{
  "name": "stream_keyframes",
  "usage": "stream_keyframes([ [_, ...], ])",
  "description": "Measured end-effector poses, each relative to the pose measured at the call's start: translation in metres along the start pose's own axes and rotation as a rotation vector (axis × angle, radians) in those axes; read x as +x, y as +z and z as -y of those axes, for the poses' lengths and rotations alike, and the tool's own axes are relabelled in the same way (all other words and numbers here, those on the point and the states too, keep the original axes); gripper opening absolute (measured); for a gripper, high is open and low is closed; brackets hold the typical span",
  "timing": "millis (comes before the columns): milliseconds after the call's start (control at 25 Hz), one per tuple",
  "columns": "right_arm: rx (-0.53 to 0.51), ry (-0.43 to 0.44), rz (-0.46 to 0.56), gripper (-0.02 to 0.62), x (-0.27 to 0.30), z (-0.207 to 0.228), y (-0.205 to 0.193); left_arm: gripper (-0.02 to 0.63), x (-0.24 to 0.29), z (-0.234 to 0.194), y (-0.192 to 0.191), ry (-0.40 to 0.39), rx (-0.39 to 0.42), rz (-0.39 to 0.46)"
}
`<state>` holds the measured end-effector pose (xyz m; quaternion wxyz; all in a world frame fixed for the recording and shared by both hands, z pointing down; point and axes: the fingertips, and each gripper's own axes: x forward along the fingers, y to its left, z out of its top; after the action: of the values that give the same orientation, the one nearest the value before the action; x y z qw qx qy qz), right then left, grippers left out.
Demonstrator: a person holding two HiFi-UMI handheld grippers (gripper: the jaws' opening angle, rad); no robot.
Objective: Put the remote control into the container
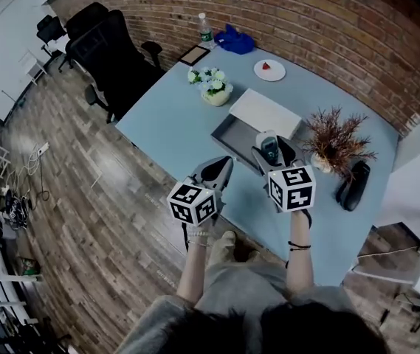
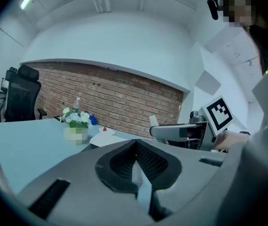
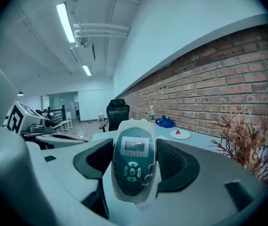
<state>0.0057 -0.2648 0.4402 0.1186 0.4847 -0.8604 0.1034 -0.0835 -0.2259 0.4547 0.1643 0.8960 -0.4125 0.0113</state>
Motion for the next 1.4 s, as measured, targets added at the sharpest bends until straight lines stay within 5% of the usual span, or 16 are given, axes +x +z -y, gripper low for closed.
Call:
stream_keyframes([
  [720, 0.038, -0.138, -0.095, 0.287, 0.08, 0.011, -0.018, 0.003, 0.047, -0.077, -0.007, -0.185, -0.027, -0.11],
  [1400, -0.05, 0.058, -0.346, 0.287, 0.151, 0.016, -0.073, 0.003, 0.076, -0.1, -0.04, -0.125, -0.11, -0.199],
])
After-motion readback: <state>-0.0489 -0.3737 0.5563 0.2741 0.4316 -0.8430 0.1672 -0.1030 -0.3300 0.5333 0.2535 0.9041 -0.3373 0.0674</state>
